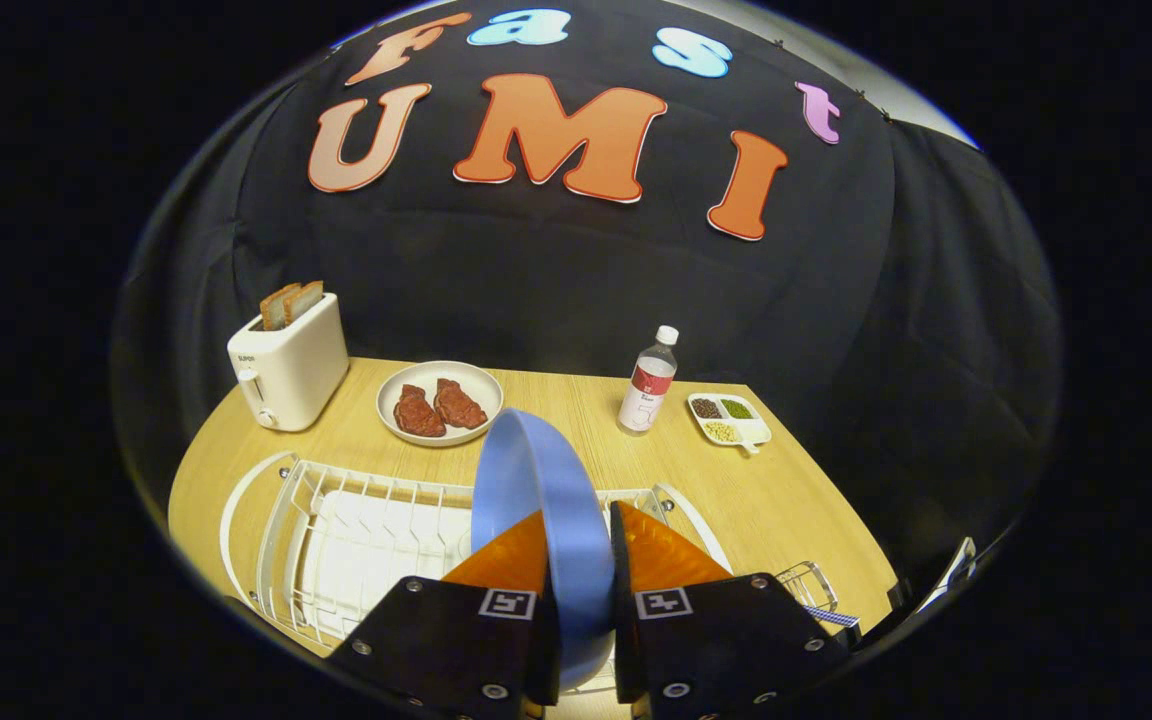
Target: Take the plate from the dish rack, then take the spoon from the basket and place it into the plate.
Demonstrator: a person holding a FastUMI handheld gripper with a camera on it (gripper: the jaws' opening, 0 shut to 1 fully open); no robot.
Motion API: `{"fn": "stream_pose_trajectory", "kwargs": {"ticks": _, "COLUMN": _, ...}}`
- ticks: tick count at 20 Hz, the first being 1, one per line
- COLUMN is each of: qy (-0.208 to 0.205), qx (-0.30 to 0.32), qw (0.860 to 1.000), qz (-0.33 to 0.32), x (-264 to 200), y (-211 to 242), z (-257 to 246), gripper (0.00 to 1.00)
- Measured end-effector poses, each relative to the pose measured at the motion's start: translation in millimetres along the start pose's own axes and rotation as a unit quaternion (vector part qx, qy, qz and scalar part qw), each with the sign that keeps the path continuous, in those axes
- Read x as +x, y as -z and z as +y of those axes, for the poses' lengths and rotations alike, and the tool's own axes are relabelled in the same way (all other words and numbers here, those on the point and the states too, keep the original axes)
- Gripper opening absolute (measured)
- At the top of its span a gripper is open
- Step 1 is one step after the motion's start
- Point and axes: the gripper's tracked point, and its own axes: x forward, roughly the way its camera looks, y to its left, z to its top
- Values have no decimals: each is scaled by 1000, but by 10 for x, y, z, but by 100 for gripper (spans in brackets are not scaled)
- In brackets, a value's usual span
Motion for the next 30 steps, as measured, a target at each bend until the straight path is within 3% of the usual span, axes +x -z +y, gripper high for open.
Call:
{"fn": "stream_pose_trajectory", "kwargs": {"ticks": 7, "qy": -83, "qx": 59, "qw": 995, "qz": -5, "x": -547, "y": 128, "z": -108, "gripper": 22}}
{"fn": "stream_pose_trajectory", "kwargs": {"ticks": 15, "qy": -183, "qx": 157, "qw": 970, "qz": 4, "x": -1272, "y": 672, "z": -352, "gripper": 22}}
{"fn": "stream_pose_trajectory", "kwargs": {"ticks": 23, "qy": -233, "qx": 274, "qw": 933, "qz": 30, "x": -1578, "y": 1393, "z": -522, "gripper": 22}}
{"fn": "stream_pose_trajectory", "kwargs": {"ticks": 30, "qy": -263, "qx": 365, "qw": 889, "qz": 83, "x": -1478, "y": 2069, "z": -389, "gripper": 22}}
